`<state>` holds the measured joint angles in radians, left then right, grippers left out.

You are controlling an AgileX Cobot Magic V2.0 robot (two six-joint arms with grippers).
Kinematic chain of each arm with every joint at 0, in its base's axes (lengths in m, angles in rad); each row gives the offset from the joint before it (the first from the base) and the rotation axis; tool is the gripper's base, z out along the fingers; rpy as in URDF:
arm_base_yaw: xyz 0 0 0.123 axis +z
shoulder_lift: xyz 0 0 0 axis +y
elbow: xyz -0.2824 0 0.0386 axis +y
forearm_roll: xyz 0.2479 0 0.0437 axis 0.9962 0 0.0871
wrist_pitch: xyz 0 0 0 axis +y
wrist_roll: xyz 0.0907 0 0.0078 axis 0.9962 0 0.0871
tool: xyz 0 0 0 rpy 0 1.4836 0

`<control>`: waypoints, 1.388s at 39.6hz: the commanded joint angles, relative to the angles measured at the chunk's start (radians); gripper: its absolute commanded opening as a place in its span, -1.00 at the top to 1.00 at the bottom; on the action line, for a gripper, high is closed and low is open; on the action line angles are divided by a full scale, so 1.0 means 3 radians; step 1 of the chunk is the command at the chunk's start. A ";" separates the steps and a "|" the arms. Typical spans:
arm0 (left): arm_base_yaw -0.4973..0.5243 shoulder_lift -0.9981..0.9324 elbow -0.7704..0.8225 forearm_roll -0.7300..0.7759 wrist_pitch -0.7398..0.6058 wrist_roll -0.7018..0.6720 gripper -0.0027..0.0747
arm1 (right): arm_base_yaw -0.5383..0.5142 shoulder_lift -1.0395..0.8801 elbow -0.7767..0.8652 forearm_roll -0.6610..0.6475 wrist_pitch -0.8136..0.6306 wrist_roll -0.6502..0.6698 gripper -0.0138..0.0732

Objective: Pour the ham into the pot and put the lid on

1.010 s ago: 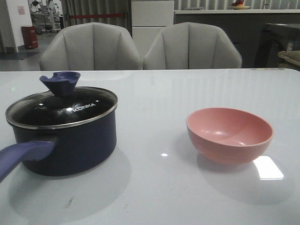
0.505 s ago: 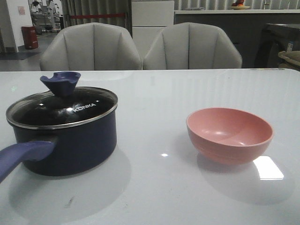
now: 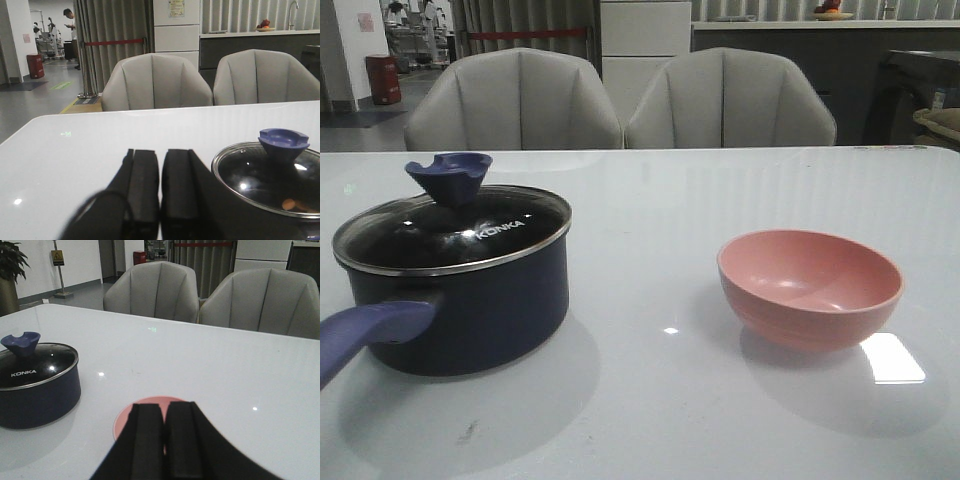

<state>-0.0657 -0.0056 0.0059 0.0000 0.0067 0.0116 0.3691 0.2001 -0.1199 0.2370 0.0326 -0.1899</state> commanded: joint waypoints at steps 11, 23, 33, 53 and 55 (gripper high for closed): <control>0.0001 -0.0037 0.0107 0.0000 -0.0218 -0.0039 0.64 | 0.0000 0.0021 -0.0096 -0.0012 -0.0262 -0.0011 0.34; 0.0001 -0.0037 0.0107 0.0000 -0.0218 -0.0039 0.64 | 0.0000 0.0021 -0.0096 -0.0012 -0.0262 -0.0011 0.34; 0.0001 -0.0037 0.0107 0.0000 -0.0218 -0.0039 0.64 | 0.0000 0.0021 -0.0096 -0.0012 -0.0262 -0.0011 0.34; 0.0001 -0.0037 0.0107 0.0000 -0.0218 -0.0039 0.64 | -0.0774 -0.0364 0.0167 -0.0584 -0.0238 0.0142 0.34; 0.0001 -0.0037 0.0107 0.0000 -0.0218 -0.0039 0.64 | -0.0887 -0.0484 0.0260 -0.0629 -0.0238 0.0212 0.34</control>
<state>-0.0657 -0.0056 0.0059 0.0000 0.0181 0.0101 0.1534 0.0958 -0.0490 0.0792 0.0326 -0.1573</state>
